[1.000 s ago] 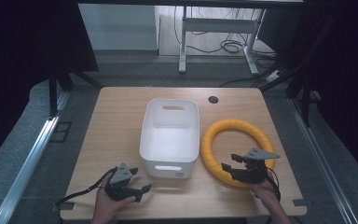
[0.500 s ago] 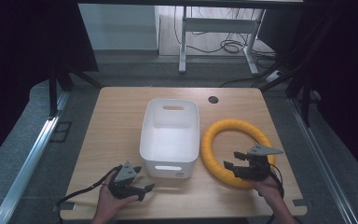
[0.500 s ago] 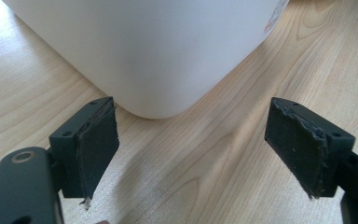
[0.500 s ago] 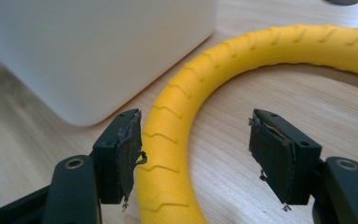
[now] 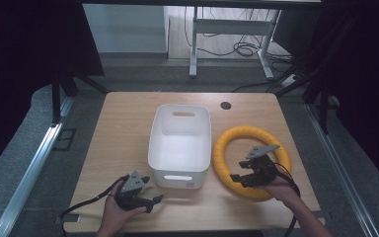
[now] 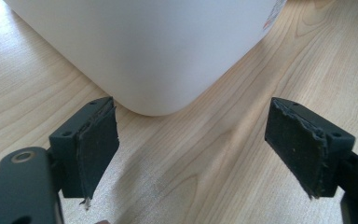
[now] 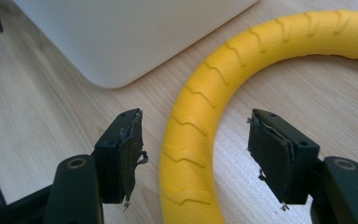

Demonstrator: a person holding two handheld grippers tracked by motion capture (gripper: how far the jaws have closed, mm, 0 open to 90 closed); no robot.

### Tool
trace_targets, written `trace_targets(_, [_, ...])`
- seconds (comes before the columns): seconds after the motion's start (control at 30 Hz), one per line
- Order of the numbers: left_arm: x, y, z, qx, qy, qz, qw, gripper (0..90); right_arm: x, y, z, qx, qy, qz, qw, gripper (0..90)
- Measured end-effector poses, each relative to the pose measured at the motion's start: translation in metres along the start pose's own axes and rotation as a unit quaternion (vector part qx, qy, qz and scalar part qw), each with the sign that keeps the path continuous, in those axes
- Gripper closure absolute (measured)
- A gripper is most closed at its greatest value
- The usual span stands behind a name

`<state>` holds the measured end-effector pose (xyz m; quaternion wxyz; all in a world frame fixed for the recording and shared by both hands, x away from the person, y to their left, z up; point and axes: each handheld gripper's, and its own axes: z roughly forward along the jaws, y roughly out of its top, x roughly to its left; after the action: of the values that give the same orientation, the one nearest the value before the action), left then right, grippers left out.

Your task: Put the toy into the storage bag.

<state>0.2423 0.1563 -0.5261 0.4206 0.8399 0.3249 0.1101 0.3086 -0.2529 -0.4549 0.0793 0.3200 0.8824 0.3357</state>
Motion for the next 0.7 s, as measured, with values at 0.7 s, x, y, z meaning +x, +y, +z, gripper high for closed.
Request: trace_targets(0.7, [0.0,-0.001,0.002,0.01,0.0,0.004,0.9999,17.5,0.012,0.011,0.044,0.161,0.006,-0.056,0.9853,35.9])
